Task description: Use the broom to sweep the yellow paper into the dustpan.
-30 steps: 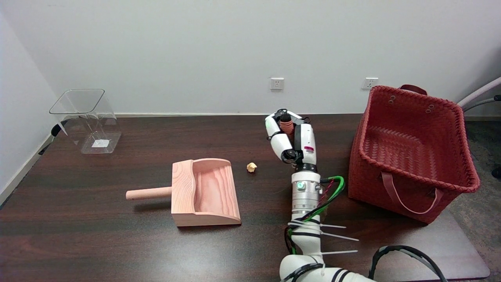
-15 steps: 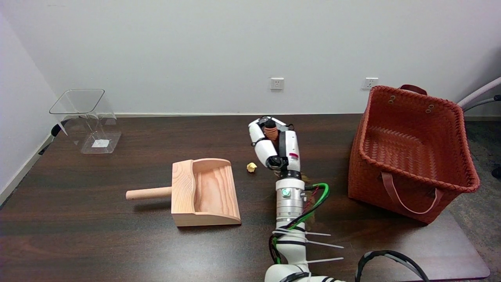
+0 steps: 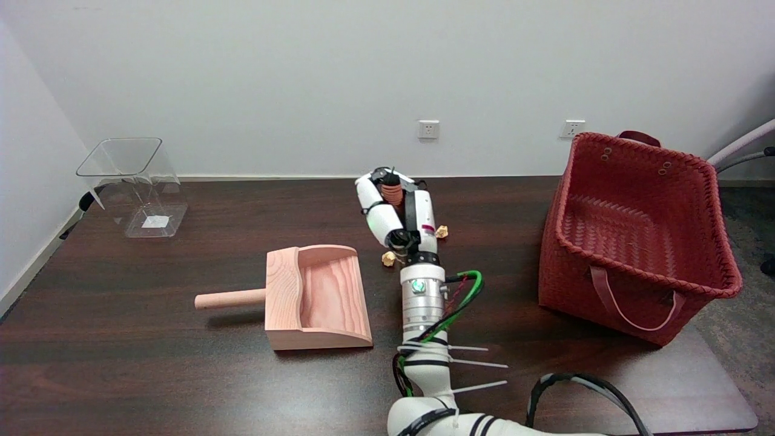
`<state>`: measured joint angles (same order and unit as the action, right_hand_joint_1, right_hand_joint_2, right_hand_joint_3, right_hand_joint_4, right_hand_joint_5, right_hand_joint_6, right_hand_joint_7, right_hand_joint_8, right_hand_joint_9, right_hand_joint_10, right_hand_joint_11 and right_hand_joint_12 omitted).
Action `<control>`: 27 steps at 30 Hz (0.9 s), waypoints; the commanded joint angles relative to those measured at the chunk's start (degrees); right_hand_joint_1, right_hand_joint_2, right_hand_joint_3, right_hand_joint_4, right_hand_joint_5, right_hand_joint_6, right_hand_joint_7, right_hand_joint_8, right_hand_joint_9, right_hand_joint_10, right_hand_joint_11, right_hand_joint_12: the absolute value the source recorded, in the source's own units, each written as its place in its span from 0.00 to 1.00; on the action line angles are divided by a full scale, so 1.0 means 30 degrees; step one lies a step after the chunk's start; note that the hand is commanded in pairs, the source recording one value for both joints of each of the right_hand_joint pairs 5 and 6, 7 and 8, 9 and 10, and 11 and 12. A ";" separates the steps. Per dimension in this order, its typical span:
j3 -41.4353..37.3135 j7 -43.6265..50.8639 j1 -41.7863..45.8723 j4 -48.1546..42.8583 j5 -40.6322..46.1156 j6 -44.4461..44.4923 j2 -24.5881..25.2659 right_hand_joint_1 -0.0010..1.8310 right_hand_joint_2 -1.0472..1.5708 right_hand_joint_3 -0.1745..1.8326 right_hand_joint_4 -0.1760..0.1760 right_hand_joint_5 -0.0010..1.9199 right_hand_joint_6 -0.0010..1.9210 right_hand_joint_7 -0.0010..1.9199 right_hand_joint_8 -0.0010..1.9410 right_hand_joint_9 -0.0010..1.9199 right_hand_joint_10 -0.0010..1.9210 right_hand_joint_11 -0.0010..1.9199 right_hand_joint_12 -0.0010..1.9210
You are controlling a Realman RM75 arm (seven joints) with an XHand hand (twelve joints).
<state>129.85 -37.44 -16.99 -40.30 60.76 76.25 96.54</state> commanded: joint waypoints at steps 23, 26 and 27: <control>0.0369 -0.7103 -0.0820 0.0140 0.1382 -0.2464 0.2293 0.38 1.00 0.29 0.50 1.00 1.00 1.00 0.99 1.00 1.00 1.00 1.00; 0.0422 -0.7690 -0.0879 0.0063 0.1234 -0.2141 0.2293 0.37 1.00 0.29 0.50 1.00 1.00 1.00 0.99 1.00 1.00 1.00 1.00; 0.0422 -0.7754 -0.0859 -0.0073 0.1201 -0.1973 0.2273 0.37 1.00 0.29 0.50 1.00 1.00 1.00 0.99 1.00 1.00 1.00 1.00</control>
<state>130.79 -51.90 -19.26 -39.67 63.34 70.77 101.50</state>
